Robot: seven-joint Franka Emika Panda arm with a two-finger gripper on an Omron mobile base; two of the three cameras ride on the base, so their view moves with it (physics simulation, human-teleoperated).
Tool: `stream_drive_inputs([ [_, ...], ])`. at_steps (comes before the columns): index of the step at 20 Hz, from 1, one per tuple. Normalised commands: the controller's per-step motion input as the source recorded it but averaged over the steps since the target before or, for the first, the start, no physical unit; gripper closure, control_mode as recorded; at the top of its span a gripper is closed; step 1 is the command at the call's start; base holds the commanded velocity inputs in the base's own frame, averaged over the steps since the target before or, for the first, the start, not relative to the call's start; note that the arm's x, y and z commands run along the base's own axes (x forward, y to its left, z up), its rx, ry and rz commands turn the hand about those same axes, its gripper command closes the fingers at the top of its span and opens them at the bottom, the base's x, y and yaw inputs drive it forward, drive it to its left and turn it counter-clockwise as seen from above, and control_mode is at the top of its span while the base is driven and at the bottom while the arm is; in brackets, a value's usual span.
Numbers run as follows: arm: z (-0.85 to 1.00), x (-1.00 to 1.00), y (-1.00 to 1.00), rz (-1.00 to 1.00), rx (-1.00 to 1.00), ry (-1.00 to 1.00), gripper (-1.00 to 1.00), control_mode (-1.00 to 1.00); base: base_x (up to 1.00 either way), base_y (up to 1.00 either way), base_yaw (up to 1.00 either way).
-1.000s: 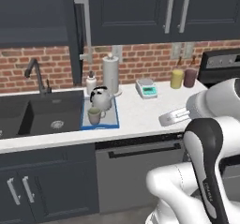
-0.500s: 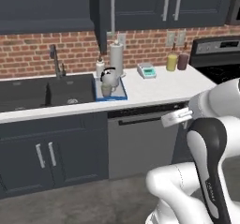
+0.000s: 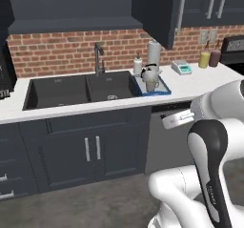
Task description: Pick the kettle from the counter and place it on the tray. Then pick the mug from the cabinet and place it on the tray. Then close the cabinet doors.
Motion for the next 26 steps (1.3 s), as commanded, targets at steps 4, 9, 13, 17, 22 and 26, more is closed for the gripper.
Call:
stream_drive_inputs([
  [4,0.0,0.0,0.0,0.0,0.0,0.0,-1.0,1.0,0.14,0.93,0.0],
  [9,0.0,0.0,0.0,0.0,0.0,0.0,-1.0,1.0,0.5,0.48,0.0],
  [13,0.0,0.0,0.0,0.0,0.0,0.0,-1.0,1.0,0.74,0.13,0.01],
  [17,0.0,0.0,0.0,0.0,0.0,0.0,-1.0,1.0,0.71,0.02,0.02],
  [22,0.0,0.0,0.0,0.0,0.0,0.0,-1.0,1.0,0.61,0.11,0.01],
  [26,0.0,0.0,0.0,0.0,0.0,0.0,-1.0,1.0,0.55,0.05,0.0],
])
